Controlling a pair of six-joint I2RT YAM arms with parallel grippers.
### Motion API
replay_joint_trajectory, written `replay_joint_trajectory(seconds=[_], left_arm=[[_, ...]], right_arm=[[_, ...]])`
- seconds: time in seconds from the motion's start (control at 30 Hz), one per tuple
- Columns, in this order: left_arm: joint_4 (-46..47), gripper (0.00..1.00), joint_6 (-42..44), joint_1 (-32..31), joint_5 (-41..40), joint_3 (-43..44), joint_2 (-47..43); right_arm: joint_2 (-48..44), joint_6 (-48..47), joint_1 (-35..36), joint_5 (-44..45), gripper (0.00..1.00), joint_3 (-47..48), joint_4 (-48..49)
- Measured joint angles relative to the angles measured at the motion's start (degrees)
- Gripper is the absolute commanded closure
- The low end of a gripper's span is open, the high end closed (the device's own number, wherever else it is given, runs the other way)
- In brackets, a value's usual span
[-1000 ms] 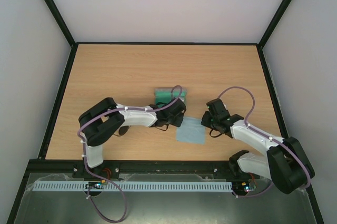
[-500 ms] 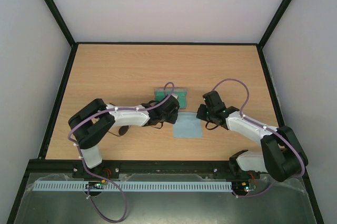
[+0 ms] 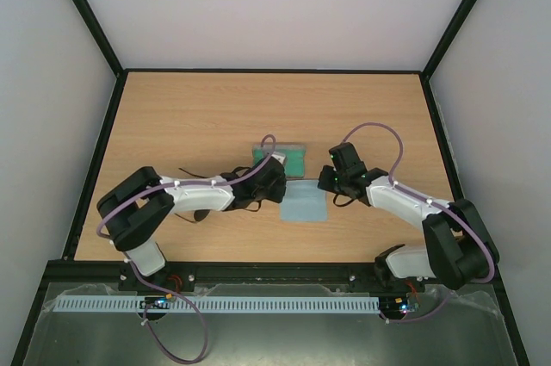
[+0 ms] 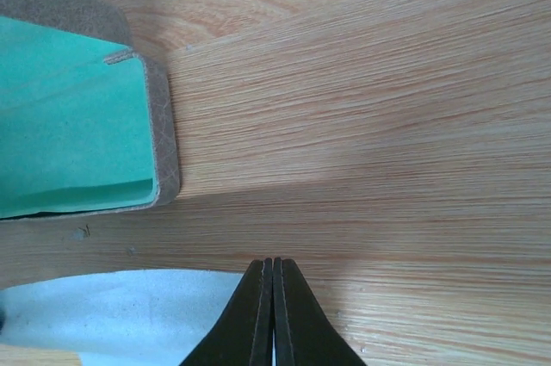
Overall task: Organize the sunglasses
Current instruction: Fold the glasses cleaning cloth at the center of the board.
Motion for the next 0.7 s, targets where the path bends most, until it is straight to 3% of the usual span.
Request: replay_joint_trajectory(seconds=[0.7], left_arm=[[3.69, 0.98, -0.92, -1.27, 4.46, -7.02, -4.83]], right_arm=[[-6.19, 1.33, 2.8, -3.15, 0.99, -4.11, -0.52]])
